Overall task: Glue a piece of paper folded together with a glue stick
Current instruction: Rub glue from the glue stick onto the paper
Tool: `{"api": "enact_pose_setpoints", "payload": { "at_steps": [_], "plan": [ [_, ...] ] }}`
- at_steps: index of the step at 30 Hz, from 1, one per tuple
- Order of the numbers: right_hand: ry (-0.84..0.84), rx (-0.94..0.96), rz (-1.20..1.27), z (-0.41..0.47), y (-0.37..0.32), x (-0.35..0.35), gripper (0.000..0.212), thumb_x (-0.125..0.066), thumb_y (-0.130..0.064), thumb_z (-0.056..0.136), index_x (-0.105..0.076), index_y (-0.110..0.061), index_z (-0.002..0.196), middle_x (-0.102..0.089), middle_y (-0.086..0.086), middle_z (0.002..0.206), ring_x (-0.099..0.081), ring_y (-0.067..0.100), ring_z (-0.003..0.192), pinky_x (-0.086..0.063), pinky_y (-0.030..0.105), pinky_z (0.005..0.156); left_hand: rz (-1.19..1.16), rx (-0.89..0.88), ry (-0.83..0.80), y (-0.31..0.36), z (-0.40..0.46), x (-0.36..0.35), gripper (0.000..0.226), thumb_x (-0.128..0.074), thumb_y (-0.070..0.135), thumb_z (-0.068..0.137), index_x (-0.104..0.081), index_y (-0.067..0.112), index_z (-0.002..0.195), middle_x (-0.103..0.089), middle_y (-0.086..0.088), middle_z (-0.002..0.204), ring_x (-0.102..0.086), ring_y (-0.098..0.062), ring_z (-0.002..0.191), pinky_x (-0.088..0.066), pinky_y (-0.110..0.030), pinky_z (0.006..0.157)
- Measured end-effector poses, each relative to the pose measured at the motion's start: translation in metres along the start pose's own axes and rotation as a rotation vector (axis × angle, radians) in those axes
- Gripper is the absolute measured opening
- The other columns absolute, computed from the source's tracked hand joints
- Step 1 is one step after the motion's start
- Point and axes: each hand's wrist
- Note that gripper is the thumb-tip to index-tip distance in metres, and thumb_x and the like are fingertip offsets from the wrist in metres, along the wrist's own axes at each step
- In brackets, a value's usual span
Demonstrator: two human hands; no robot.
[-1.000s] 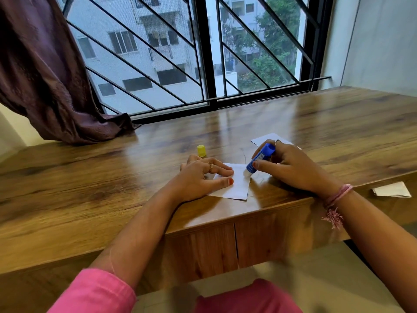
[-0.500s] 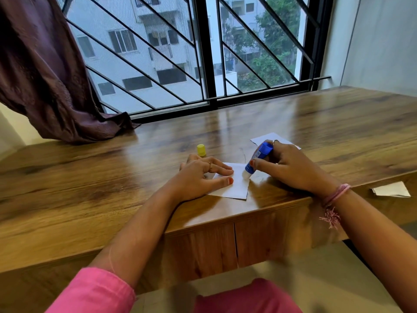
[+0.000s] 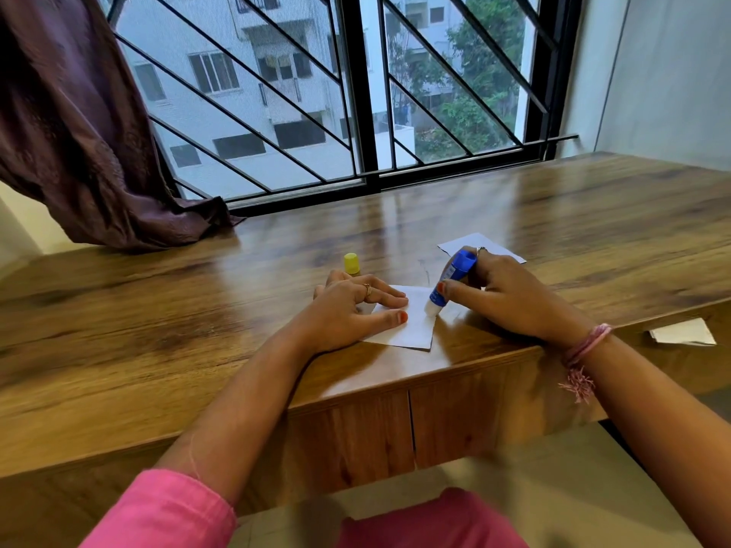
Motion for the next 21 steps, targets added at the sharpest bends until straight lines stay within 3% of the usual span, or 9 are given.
{"api": "enact_pose_setpoints", "payload": {
  "at_steps": [5, 8, 12, 15, 17, 21],
  "plan": [
    [-0.068, 0.017, 0.000, -0.0011, 0.0002, 0.0005, 0.010, -0.061, -0.032, 0.086, -0.059, -0.022, 0.087, -0.066, 0.016, 0.077, -0.059, 0.030, 0.069, -0.043, 0.030, 0.065, 0.005, 0.000, -0.006, -0.0010, 0.0006, 0.0001, 0.021, -0.061, 0.055, 0.082, -0.059, 0.054, 0.102, -0.049, 0.044, 0.103, -0.030, -0.004, 0.105, -0.029, -0.044, 0.100],
    [-0.020, 0.025, 0.013, -0.0010, -0.0015, 0.0006, 0.008, -0.062, -0.031, 0.085, -0.054, -0.031, 0.082, -0.067, 0.016, 0.078, -0.059, 0.029, 0.069, -0.041, 0.024, 0.061, 0.000, -0.003, -0.005, -0.0012, 0.0006, -0.0002, 0.021, -0.060, 0.055, 0.082, -0.059, 0.054, 0.102, -0.048, 0.045, 0.103, -0.030, -0.002, 0.103, -0.029, -0.042, 0.098],
    [-0.096, 0.073, 0.027, -0.0025, -0.0013, 0.0010, 0.015, -0.062, -0.029, 0.088, -0.062, -0.014, 0.090, -0.064, 0.015, 0.081, -0.058, 0.030, 0.073, -0.045, 0.037, 0.068, 0.004, -0.005, -0.003, -0.0011, 0.0004, -0.0003, 0.020, -0.060, 0.054, 0.082, -0.058, 0.054, 0.103, -0.048, 0.045, 0.103, -0.029, -0.002, 0.103, -0.029, -0.040, 0.096],
    [-0.085, 0.071, 0.053, -0.0030, -0.0007, 0.0020, 0.017, -0.062, -0.028, 0.087, -0.061, -0.011, 0.093, -0.065, 0.016, 0.080, -0.059, 0.031, 0.072, -0.046, 0.044, 0.070, 0.014, -0.005, -0.004, -0.0004, 0.0003, 0.0002, 0.021, -0.061, 0.054, 0.083, -0.059, 0.054, 0.103, -0.049, 0.043, 0.104, -0.031, -0.005, 0.106, -0.029, -0.041, 0.099],
    [-0.069, 0.071, 0.056, -0.0020, -0.0012, 0.0016, 0.019, -0.062, -0.027, 0.087, -0.060, -0.010, 0.094, -0.065, 0.018, 0.079, -0.059, 0.032, 0.072, -0.047, 0.043, 0.070, 0.011, -0.002, -0.003, 0.0008, 0.0002, 0.0004, 0.021, -0.061, 0.053, 0.083, -0.059, 0.053, 0.103, -0.049, 0.043, 0.104, -0.031, -0.006, 0.108, -0.028, -0.043, 0.100],
    [-0.107, 0.110, 0.039, -0.0033, -0.0024, 0.0010, 0.017, -0.062, -0.027, 0.088, -0.063, -0.010, 0.091, -0.063, 0.016, 0.078, -0.056, 0.027, 0.068, -0.043, 0.029, 0.062, 0.028, -0.001, 0.002, 0.0016, -0.0004, 0.0007, 0.024, -0.061, 0.052, 0.083, -0.062, 0.049, 0.108, -0.048, 0.042, 0.104, -0.032, -0.009, 0.111, -0.028, -0.045, 0.100]
  ]
}}
Point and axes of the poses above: each hand's wrist, its own z-axis towards the middle knuckle, its own x-axis out of the back of the hand, y = z × x
